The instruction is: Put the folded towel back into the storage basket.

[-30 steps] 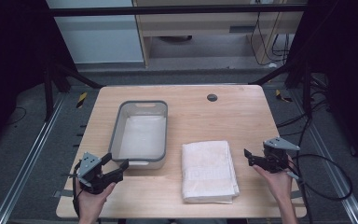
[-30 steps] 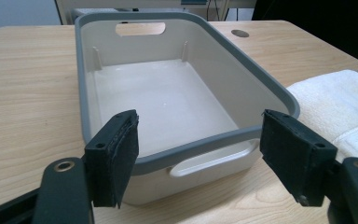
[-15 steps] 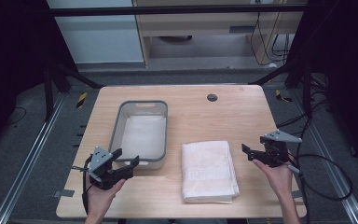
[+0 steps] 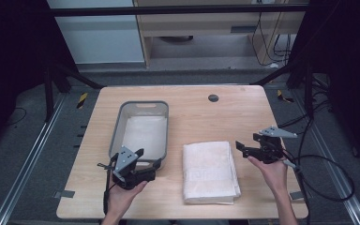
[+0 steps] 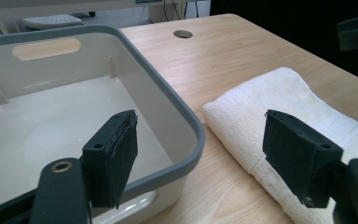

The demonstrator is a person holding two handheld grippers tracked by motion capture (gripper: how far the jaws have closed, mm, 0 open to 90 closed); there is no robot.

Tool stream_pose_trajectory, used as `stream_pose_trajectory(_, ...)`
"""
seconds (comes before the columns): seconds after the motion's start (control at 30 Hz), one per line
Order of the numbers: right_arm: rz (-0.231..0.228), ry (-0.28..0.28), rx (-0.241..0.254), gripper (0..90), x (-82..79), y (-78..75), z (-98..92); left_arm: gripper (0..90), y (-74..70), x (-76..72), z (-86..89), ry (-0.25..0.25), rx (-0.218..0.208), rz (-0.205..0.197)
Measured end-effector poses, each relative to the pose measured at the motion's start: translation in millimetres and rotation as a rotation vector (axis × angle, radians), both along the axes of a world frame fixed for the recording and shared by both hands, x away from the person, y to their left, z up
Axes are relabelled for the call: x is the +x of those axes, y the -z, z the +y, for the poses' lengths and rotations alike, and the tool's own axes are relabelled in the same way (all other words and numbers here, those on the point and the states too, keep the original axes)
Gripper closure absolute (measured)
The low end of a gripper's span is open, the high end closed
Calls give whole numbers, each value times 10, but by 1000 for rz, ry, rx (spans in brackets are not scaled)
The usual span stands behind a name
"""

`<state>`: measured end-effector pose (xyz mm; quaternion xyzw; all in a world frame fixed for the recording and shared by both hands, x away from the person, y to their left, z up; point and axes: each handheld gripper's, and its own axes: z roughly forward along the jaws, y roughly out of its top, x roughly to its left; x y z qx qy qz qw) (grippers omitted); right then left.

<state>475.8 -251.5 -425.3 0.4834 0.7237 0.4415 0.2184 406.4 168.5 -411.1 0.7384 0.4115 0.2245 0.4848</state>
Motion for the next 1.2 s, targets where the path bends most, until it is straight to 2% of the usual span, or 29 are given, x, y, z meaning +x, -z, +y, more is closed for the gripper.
stream_pose_trajectory(0.3, 13, -7, 2, 197, -22, 62, -16, 264, 73, -75, -171, 57, 18, 13)
stream_pose_trajectory(0.5, 15, -14, 12, 204, -24, 76, 4, 271, 101, -94, -257, 74, 17, 25)
stream_pose_trajectory(0.77, 39, -40, -18, 238, -5, 140, 70, 281, 219, -124, -424, 116, 55, 61)
stream_pose_trajectory(0.97, 50, -31, -38, 242, 0, 172, 103, 285, 287, -139, -512, 134, 71, 80)
stream_pose_trajectory(1.2, 55, -46, -54, 225, 14, 226, 154, 285, 370, -139, -614, 152, 83, 109)
